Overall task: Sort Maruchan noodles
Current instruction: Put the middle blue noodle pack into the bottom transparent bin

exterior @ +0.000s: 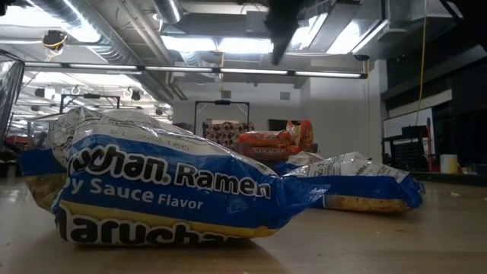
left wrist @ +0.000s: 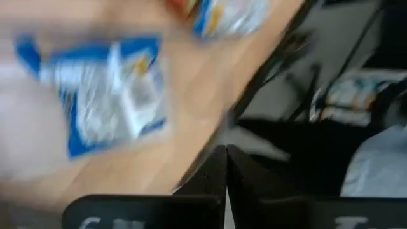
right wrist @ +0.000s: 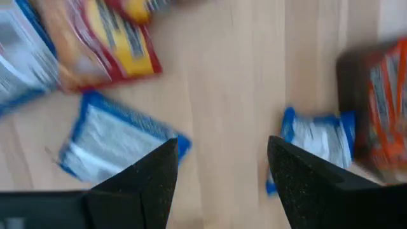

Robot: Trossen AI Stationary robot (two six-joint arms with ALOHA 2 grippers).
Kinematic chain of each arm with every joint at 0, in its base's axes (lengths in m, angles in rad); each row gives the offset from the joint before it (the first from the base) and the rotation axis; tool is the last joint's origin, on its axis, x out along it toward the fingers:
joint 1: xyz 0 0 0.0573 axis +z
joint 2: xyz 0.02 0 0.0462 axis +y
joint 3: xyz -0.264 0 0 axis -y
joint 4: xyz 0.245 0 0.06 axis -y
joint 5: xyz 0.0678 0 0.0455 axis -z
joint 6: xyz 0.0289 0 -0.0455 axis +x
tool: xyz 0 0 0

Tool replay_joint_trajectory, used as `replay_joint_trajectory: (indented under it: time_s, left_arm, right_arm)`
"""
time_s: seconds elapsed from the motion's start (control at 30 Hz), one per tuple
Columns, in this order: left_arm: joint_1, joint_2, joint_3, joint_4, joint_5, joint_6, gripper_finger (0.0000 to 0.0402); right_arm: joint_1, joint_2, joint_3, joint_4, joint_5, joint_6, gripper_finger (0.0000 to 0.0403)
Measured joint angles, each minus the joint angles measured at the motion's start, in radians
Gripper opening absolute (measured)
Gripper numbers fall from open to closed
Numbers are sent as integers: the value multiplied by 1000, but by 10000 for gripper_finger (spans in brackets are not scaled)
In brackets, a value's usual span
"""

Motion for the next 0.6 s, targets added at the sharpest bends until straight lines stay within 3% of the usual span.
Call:
replay_joint_trajectory:
  time_s: [0.13,0.3,0.47,0.6]
  left_arm:
    - [-3,0,124,-32,-212,90,0]
    - [-2,0,222,-30,-398,259,0]
    - [-1,0,246,-30,-558,399,0]
    - [1,1,246,-32,-615,407,0]
  right_arm:
    - [47,-68,-125,-13,28,57,227]
    - [133,-267,-425,56,93,187,227]
    - [260,-457,-803,444,140,283,227]
    - [357,-485,-1009,780,121,233,227]
